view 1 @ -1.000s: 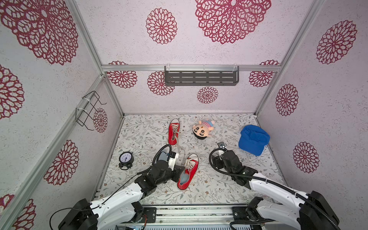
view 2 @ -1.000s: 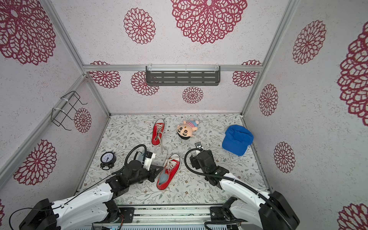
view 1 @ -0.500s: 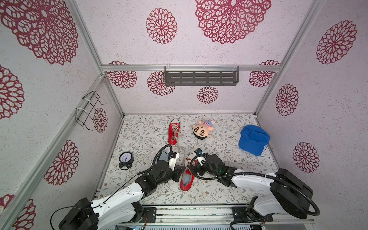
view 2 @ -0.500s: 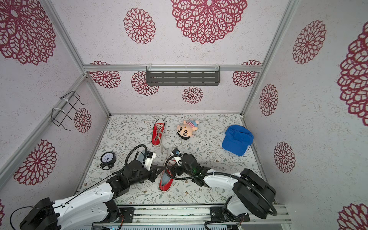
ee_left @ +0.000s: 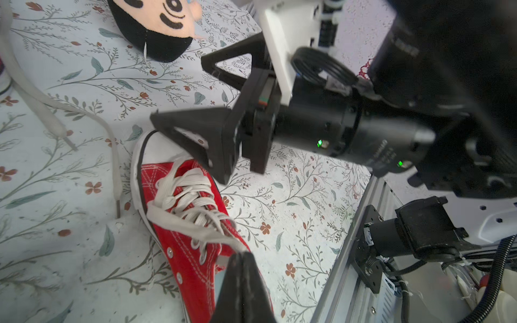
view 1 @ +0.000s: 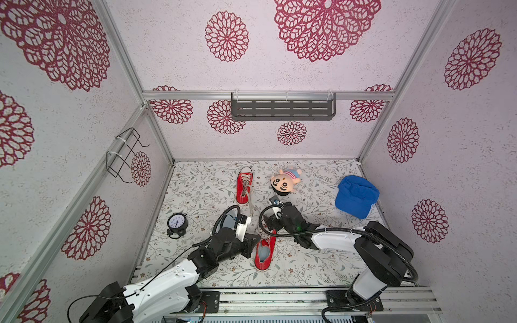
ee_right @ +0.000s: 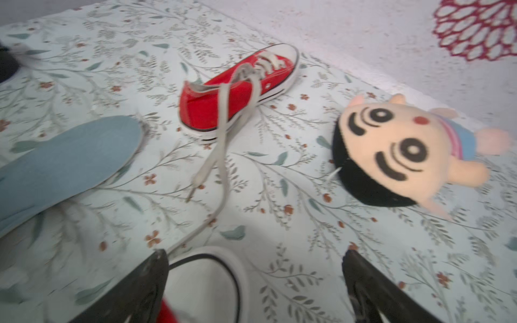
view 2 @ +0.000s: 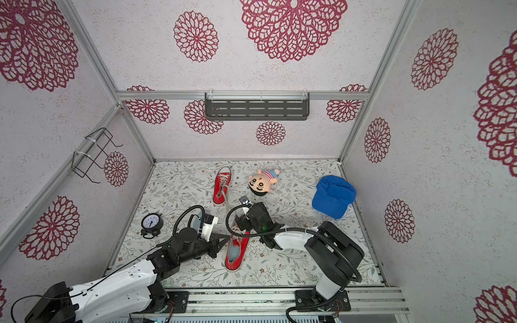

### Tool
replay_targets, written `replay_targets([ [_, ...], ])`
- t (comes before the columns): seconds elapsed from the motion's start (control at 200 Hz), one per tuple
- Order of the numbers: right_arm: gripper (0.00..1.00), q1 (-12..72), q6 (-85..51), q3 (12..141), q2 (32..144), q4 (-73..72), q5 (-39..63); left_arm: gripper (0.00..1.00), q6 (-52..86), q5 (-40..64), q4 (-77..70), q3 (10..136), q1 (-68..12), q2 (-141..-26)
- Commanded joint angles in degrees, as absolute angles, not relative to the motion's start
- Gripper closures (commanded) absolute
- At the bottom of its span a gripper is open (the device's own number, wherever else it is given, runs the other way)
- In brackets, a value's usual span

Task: Remove the insole from the shoe
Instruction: Untie the shoelace on the shoe.

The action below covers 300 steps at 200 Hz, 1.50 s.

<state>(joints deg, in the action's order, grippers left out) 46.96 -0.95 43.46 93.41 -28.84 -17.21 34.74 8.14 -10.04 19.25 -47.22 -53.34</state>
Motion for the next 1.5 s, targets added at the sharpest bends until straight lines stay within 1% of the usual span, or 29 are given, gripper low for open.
replay_targets([
  [0.0,0.01,44.0,0.6,47.3,91.1,-26.5,-24.0,1.00,35.8,7.1,-13.4,18.8,-48.1,-51.0],
  [0.085,0.01,41.7,0.8,48.8,89.6,-21.0,-26.0,1.00,36.4,6.1,-13.4,18.0,-48.7,-50.0],
  [0.14,0.01,40.8,1.4,49.3,87.7,-17.7,-24.1,1.00,36.6,5.6,-13.4,17.4,-49.0,-49.7],
  [0.2,0.01,40.5,2.0,49.3,85.0,-14.1,-18.9,1.00,36.8,5.3,-13.4,17.3,-49.4,-49.7],
  [0.245,0.01,40.5,1.7,49.7,82.9,-9.9,-12.7,1.00,36.8,5.0,-13.4,17.2,-49.6,-49.8],
  [0.35,0.01,40.7,-3.5,50.1,79.2,-0.5,0.1,1.00,36.5,4.8,-13.8,17.3,-49.9,-50.2],
  [0.455,0.01,43.8,-8.1,48.5,77.6,4.0,5.1,1.00,36.4,4.7,-14.3,17.3,-50.0,-50.7],
  [0.605,0.01,48.8,-11.0,48.0,80.3,3.5,5.5,1.00,36.3,4.7,-14.9,17.3,-50.3,-51.3],
  [0.741,0.01,50.5,-10.3,49.7,84.8,1.6,6.5,1.00,36.2,4.7,-14.9,17.6,-50.4,-50.9],
  [1.036,0.01,50.4,-4.6,51.6,90.5,-2.0,11.2,1.00,35.9,4.8,-15.3,17.4,-50.9,-50.1],
  [1.176,0.01,48.9,-1.6,50.1,90.8,-7.1,17.3,1.00,36.0,4.8,-15.8,17.1,-51.2,-49.8],
  [1.276,0.01,48.6,2.1,49.8,90.8,-7.8,20.0,1.00,35.9,4.7,-15.9,16.9,-51.3,-49.5],
  [1.401,0.01,48.8,5.0,50.7,92.6,-5.0,20.1,1.00,35.9,4.5,-16.1,16.8,-51.4,-48.9],
  [1.496,0.01,48.8,5.1,51.0,93.9,-2.6,17.2,1.00,35.9,4.0,-16.0,16.7,-51.6,-48.4],
])
